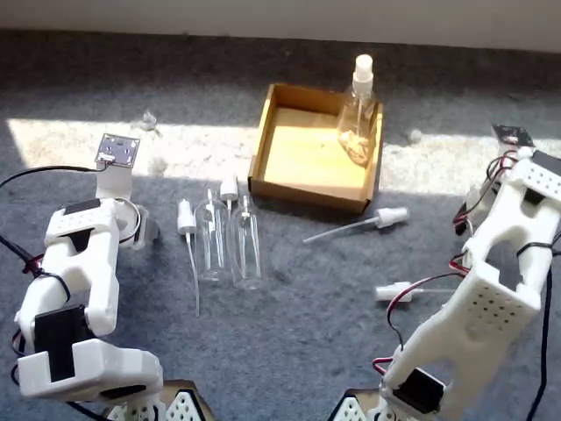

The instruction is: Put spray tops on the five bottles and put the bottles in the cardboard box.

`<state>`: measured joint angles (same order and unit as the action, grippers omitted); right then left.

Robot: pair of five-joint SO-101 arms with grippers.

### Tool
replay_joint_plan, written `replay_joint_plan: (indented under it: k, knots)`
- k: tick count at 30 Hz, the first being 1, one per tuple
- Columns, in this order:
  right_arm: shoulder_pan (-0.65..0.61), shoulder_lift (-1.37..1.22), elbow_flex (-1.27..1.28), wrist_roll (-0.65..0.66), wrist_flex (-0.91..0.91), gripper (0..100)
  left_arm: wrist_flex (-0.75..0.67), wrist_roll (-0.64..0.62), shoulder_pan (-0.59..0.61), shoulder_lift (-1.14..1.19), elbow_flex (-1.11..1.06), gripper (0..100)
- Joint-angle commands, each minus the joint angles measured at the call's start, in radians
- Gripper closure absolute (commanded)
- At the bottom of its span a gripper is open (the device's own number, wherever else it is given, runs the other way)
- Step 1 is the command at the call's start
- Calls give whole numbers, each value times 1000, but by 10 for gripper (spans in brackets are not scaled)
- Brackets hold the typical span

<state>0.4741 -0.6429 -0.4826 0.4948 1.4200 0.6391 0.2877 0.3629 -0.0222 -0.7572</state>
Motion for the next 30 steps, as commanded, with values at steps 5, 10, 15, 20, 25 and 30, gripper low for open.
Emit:
replay_joint_plan:
  k: [5, 10, 15, 20, 25, 30]
  knots:
    - [15, -252, -427, -38, 170, 939, -3, 6, -18, -7, -7, 755]
    - [27, -395, -625, -34, 275, 810, -3, 6, -18, -7, -7, 755]
    - [39, -427, -843, -37, 346, 790, -3, 6, -18, -7, -7, 755]
    - [31, -377, -874, -34, 346, 787, -3, 6, -19, -7, -7, 755]
    - [18, -369, -760, -32, 346, 698, -3, 8, -19, -7, -7, 755]
    - [16, -369, -722, -31, 341, 668, -3, 8, -19, -7, -7, 755]
